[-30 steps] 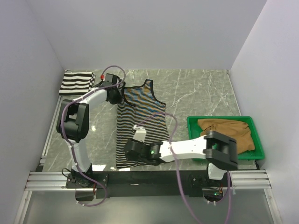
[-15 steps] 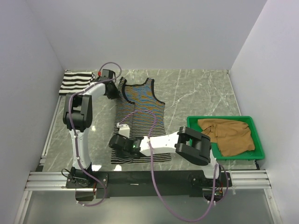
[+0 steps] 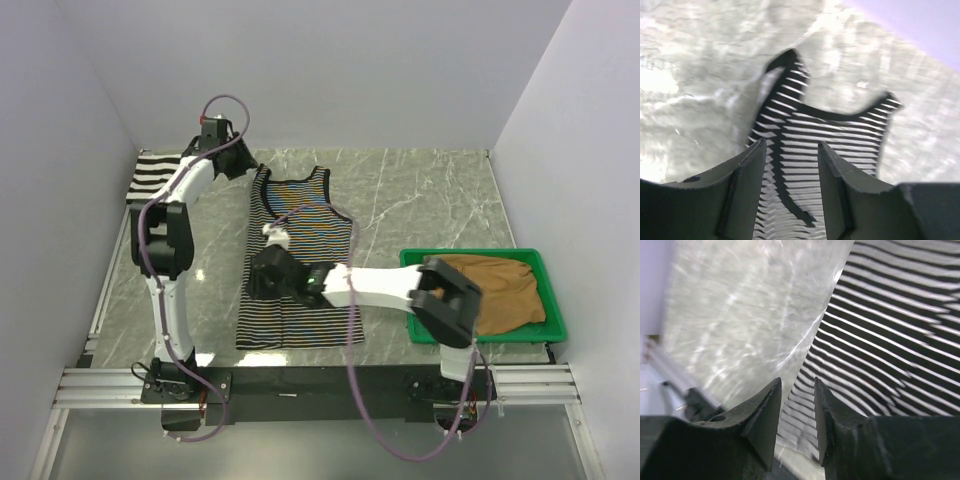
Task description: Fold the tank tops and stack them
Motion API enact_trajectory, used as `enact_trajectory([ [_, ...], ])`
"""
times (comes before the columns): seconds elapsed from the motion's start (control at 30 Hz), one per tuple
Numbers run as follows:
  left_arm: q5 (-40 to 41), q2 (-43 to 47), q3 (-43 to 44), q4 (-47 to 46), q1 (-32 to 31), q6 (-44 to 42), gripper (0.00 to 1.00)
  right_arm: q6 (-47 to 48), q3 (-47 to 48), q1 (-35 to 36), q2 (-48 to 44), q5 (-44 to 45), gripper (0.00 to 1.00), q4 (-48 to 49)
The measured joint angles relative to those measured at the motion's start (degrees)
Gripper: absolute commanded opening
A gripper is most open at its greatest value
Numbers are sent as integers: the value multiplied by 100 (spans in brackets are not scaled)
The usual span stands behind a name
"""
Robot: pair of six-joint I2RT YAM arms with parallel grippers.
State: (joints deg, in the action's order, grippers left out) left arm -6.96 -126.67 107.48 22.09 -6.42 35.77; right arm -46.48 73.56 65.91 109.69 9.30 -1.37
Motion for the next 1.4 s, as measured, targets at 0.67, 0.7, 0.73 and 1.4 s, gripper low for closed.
enact_trajectory([
  [0.67, -9, 4142, -4583, -1318, -2490, 1102, 42, 509, -715, -3718, -938, -116, 40, -1567],
  [0.7, 35, 4240, -4725, -1316, -2693, 1123, 42, 533, -660, -3794, -815, -138, 40, -1620],
  [0.73, 72, 4325, -4824, -1316, -2870, 1154, 42, 557, -573, -3873, -662, -179, 40, -1663],
  [1.4, 632, 4983, -5775, -1480, -4892, 1480, 41, 584, 918, -4197, 901, -424, 32, -1810],
])
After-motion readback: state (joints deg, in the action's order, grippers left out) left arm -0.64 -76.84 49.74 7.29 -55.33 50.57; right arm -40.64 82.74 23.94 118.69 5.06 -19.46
